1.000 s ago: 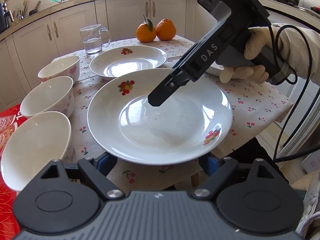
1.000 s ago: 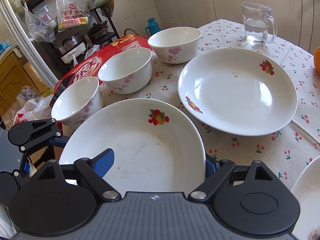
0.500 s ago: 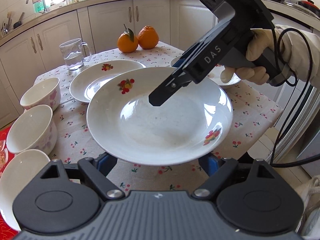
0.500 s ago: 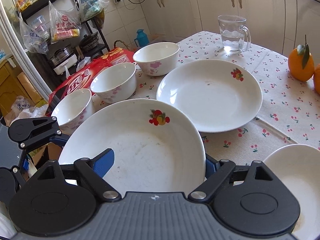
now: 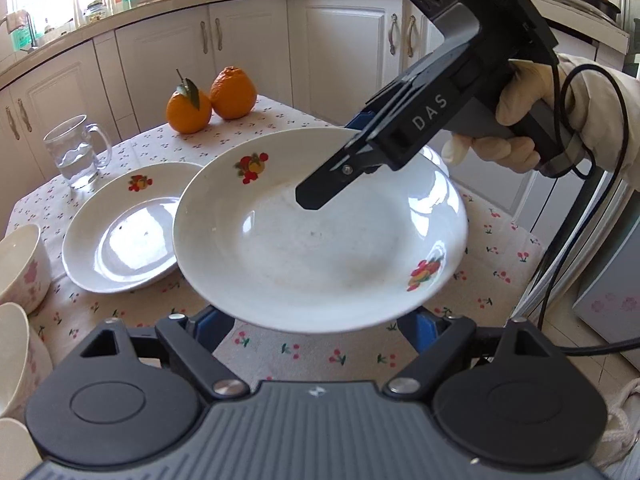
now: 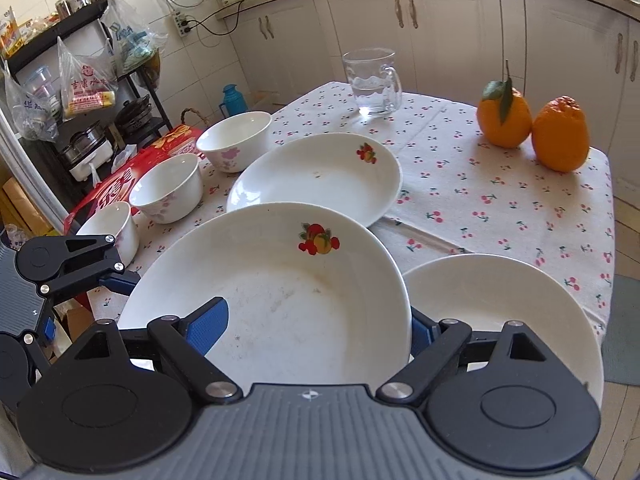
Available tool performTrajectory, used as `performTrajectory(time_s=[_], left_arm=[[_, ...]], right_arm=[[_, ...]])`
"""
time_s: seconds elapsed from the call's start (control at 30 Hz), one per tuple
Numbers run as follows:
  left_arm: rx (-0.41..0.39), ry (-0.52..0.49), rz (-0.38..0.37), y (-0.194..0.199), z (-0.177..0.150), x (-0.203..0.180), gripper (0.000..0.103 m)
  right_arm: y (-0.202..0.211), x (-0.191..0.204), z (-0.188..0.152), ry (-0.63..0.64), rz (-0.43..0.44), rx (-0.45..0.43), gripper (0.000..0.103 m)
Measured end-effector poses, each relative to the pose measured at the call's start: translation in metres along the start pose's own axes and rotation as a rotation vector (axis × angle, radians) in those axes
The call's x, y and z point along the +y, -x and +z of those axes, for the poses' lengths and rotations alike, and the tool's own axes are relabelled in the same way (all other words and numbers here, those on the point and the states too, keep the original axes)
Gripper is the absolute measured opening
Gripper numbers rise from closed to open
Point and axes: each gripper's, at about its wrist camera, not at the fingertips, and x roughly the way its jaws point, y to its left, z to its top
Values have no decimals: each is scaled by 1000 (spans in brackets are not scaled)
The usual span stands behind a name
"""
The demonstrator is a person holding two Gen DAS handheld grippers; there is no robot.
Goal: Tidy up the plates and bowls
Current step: 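Lift the held plate and carry it toward the stained plate, then lower the held plate onto the stained white plate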
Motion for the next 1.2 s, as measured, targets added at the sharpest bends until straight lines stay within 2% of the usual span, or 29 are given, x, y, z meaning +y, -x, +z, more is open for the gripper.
performTrajectory(time_s=[0.23,0.63,1.2], left_arm=[[17,-39,-40,-30,26,-11,88],[51,-77,-62,-64,45,-21,88],[66,-118,-71,-80,57,-22,88]], right_arm=[[16,-34,-9,-48,-47,-30,93],[20,-78,-26,-119,-78,-49,93],[19,-100,-39,-175,-86,-64,93]])
